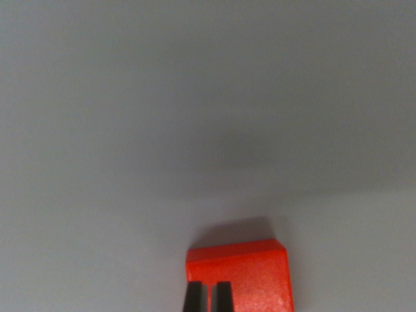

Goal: Reach red block

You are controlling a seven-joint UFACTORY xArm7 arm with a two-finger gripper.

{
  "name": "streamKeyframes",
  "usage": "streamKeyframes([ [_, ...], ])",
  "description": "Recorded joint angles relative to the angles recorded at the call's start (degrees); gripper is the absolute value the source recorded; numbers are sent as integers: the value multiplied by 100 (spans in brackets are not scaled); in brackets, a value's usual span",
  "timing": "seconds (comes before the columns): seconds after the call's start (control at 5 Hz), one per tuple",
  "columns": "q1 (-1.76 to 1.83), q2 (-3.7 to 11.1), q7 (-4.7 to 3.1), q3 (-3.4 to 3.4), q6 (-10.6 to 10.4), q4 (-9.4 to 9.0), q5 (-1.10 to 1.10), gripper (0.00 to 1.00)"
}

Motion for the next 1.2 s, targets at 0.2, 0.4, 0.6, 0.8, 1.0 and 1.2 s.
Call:
streamKeyframes([
  [0.2, 0, 0, 0, 0, 0, 0, 0, 0],
  [0.4, -24, 29, -3, -23, -154, -107, -9, 0],
  [0.6, -24, 29, -3, -23, -154, -107, -9, 0],
  [0.8, -44, 53, -6, -42, -282, -196, -17, 0],
  [1.0, -44, 53, -6, -42, -282, -196, -17, 0],
  [1.2, -60, 72, -8, -57, -385, -267, -24, 0],
])
